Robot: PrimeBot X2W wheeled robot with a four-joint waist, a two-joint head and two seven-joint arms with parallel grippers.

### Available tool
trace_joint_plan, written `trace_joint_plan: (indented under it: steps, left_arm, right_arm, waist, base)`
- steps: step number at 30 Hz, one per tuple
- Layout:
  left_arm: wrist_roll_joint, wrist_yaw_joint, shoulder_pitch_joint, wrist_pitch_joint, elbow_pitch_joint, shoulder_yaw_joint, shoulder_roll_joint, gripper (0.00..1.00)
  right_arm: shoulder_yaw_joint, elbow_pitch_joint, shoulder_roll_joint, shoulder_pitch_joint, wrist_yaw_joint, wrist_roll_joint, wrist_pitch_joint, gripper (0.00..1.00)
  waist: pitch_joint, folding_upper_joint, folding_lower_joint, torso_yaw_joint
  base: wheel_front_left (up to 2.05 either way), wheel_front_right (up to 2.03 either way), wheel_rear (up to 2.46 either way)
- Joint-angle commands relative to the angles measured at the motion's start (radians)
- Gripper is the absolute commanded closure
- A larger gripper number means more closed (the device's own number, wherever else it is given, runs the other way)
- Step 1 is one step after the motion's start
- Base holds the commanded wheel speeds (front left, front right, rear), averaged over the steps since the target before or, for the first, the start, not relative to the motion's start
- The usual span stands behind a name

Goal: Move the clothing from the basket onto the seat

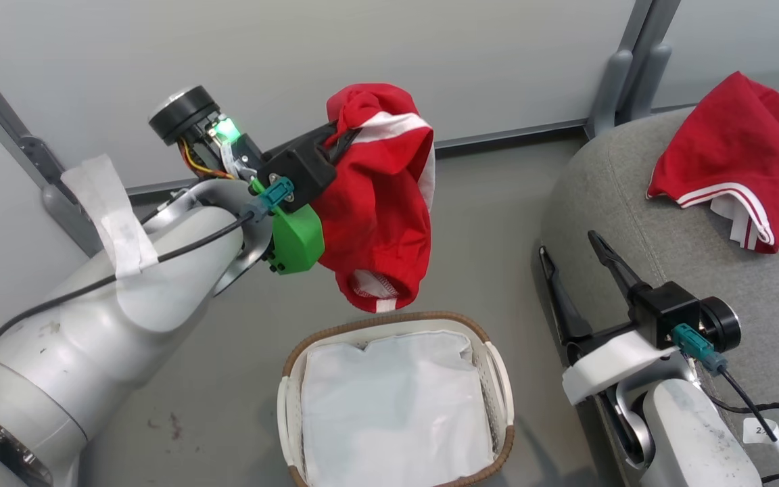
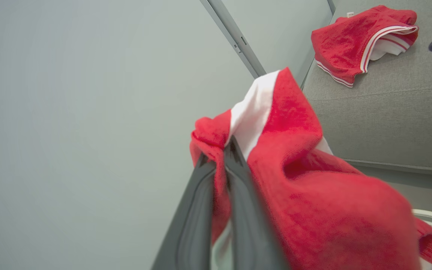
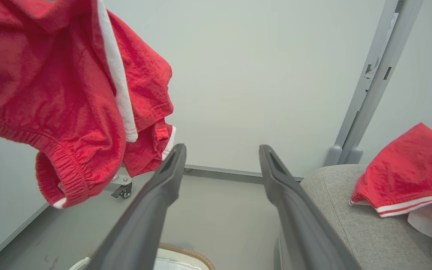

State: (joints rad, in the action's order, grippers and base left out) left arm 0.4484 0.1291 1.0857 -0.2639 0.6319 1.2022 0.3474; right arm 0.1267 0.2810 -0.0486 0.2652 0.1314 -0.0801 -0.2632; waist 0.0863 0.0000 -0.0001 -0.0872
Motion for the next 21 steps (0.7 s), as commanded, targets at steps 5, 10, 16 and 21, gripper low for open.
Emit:
trace_joint_plan:
  steps: [5, 10, 16, 21]
  left_arm:
    - [0.031, 0.002, 0.073, 0.003, -0.009, 0.037, -0.002, 1.00]
    - [0.048, 0.002, 0.119, 0.003, -0.029, 0.064, -0.015, 1.00]
    - [0.055, 0.002, 0.142, 0.003, -0.046, 0.075, -0.031, 1.00]
    - [0.043, 0.002, 0.132, 0.002, -0.071, 0.079, -0.041, 1.00]
  right_arm:
    - [0.045, -0.002, -0.003, 0.019, -0.001, -0.021, -0.002, 0.00]
    - [0.119, 0.006, -0.003, 0.072, -0.001, -0.016, -0.002, 0.00]
    - [0.184, 0.052, -0.003, 0.153, -0.001, -0.004, -0.002, 0.00]
    - [0.208, 0.106, -0.004, 0.218, -0.001, 0.026, -0.002, 0.00]
  waist:
    - [-0.060, 0.0000, 0.0001, 0.011]
    - [-0.071, 0.0000, 0.0001, 0.015]
    - [-0.073, 0.0000, 0.0001, 0.023]
    - [-0.073, 0.0000, 0.0001, 0.034]
  base:
    - [0.00, 0.00, 0.00]
    - [0.00, 0.00, 0.00]
    - [0.00, 0.00, 0.00]
    - [0.00, 0.00, 0.00]
